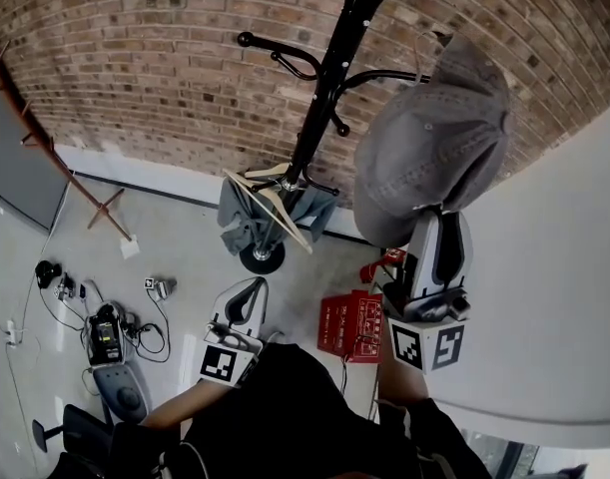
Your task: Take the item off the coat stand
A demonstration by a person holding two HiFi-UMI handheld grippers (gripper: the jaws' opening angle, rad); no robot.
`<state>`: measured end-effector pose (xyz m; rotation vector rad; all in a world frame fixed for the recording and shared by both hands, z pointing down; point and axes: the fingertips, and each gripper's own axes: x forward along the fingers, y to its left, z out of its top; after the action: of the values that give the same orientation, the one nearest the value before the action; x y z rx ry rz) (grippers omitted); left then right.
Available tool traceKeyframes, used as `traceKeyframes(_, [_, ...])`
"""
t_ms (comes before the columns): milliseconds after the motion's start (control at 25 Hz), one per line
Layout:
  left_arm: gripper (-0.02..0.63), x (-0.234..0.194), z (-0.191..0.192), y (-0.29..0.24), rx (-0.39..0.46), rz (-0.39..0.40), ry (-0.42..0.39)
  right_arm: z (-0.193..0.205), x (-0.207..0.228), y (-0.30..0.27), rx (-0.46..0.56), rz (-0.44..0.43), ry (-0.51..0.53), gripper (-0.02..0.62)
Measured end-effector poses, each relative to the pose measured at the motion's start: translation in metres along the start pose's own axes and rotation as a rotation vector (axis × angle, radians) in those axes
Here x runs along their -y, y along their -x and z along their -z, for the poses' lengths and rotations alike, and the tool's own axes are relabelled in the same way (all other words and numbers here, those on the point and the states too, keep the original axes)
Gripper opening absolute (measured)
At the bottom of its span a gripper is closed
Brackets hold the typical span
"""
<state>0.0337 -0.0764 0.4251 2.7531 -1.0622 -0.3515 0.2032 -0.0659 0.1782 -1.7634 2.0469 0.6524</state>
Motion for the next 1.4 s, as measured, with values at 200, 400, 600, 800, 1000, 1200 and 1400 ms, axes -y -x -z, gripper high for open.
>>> traceKeyframes(200, [0.018,-0.008,-0.013,-0.004,0.051,-0.017,-0.019,0.022,-0.016,0.014,-0.055,-0.014,0.057,0.094])
traceKeyframes(400, [0.018,-0.021,-0.019,-0.004,0.050,-0.049,-0.017,0.036,-0.023,0.026,-0.080,-0.011,-0.006,0.094])
traceKeyframes(600, [0.018,-0.022,-0.018,-0.008,0.073,-0.049,-0.012,0.050,-0.023,0.046,-0.078,0.038,-0.004,0.094])
traceKeyframes(800, [0.018,-0.013,-0.009,-0.017,0.058,0.019,0.003,0.068,-0.026,0.067,-0.110,0.087,-0.017,0.094])
traceKeyframes(1000, [0.018,-0.009,-0.010,-0.019,0.033,0.019,0.000,0.082,-0.024,0.087,-0.145,0.126,-0.006,0.094])
traceKeyframes(1200, [0.018,-0.006,-0.007,-0.019,0.044,0.040,-0.011,0.097,-0.022,0.098,-0.186,0.126,-0.021,0.094])
traceKeyframes(1400, [0.018,0.001,-0.010,-0.022,0.042,0.062,-0.009,0.103,-0.026,0.106,-0.200,0.128,-0.027,0.094])
